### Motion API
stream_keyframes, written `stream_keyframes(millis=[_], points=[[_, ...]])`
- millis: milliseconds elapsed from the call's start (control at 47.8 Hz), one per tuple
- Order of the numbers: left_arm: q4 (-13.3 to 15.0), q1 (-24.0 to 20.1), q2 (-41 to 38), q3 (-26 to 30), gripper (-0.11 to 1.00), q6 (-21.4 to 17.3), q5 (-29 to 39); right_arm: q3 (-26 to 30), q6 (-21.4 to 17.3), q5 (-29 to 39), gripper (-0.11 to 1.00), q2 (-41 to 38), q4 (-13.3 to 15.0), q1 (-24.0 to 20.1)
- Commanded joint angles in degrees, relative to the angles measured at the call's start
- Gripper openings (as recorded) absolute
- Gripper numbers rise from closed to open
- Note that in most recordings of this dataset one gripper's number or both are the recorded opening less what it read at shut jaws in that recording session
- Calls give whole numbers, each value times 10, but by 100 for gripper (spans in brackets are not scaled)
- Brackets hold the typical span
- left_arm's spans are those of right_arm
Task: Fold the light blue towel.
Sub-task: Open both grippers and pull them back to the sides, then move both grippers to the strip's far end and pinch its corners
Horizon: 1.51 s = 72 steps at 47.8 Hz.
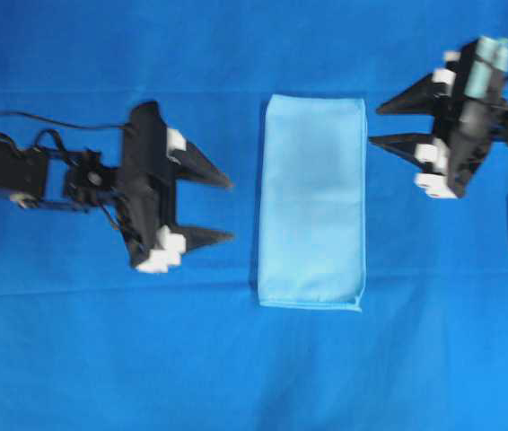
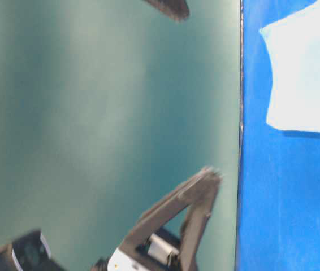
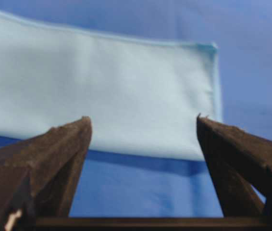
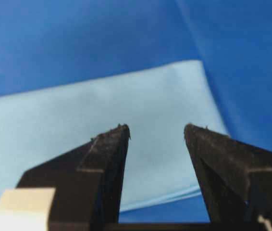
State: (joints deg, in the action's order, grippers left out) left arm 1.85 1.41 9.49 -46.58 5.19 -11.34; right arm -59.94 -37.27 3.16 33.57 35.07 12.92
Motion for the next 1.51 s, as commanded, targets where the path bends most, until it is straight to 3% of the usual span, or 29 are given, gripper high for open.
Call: stream_keyframes(millis=[0, 209, 586, 817, 1005, 1173, 1487], points=[[-2, -15, 31, -25, 83, -12, -48, -25, -6, -42, 56, 22, -4, -2], [-2, -35, 51, -95, 83, -17, -141, -88, -13, -127, 56, 33, -17, -2], [-2, -36, 37, -85, 83, -20, -150, -86, -12, -130, 56, 32, -18, 9], [-2, -55, -3, -32, 83, -31, -146, -54, -7, -78, 56, 18, -15, 47], [-2, -99, -51, 30, 83, -68, -109, -28, -4, -48, 56, -30, 6, 104], [-2, -142, -113, 74, 83, -85, -102, -2, -4, -47, 56, -95, 19, 144], [-2, -197, -243, 141, 83, -85, -103, 57, -4, -58, 57, -250, 38, 176]])
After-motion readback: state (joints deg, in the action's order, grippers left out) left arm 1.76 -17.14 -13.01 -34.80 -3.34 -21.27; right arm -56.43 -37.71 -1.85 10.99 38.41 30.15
